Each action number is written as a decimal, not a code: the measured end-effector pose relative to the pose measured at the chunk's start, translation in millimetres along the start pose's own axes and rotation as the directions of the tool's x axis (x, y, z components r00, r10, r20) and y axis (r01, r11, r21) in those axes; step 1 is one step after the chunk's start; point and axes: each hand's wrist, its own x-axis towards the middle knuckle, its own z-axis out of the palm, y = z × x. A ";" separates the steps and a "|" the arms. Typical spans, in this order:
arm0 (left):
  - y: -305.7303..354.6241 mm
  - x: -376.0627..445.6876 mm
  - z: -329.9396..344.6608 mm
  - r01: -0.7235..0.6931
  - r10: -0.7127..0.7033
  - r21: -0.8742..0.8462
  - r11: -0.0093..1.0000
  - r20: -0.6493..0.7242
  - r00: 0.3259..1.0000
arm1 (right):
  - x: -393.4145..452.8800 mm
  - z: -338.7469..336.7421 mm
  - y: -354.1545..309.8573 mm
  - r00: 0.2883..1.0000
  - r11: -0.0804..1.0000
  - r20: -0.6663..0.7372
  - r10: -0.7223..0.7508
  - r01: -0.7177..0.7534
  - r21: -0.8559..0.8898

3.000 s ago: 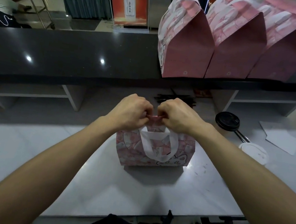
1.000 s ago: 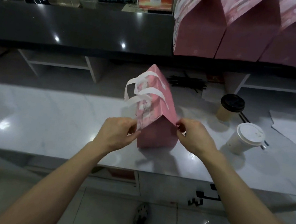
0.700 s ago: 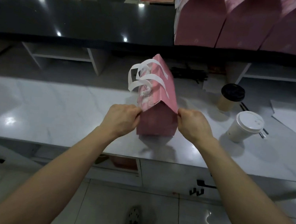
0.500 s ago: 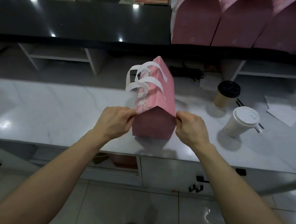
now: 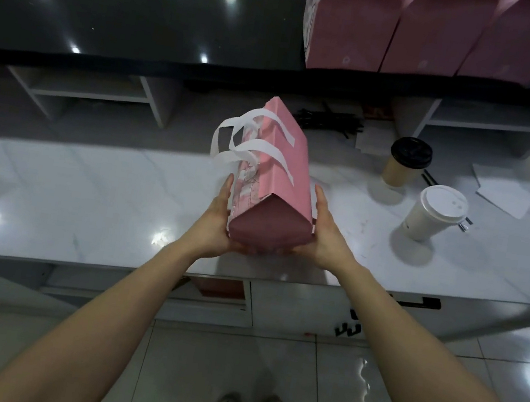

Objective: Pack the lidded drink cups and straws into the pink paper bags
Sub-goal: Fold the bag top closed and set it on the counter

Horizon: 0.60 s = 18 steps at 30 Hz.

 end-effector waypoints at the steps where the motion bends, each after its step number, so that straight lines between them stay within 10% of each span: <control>1: -0.7 3.3 3.7 -0.020 0.020 -0.005 1.000 -0.011 1.000 | 3.2 3.5 -0.9 0.999 0.999 -0.010 -0.035 0.036 0.021; 18: 32.4 -13.2 -129.9 -0.310 0.292 -0.042 0.950 -0.238 0.926 | 19.2 -6.5 -141.0 0.926 0.948 -0.240 -0.292 0.313 0.052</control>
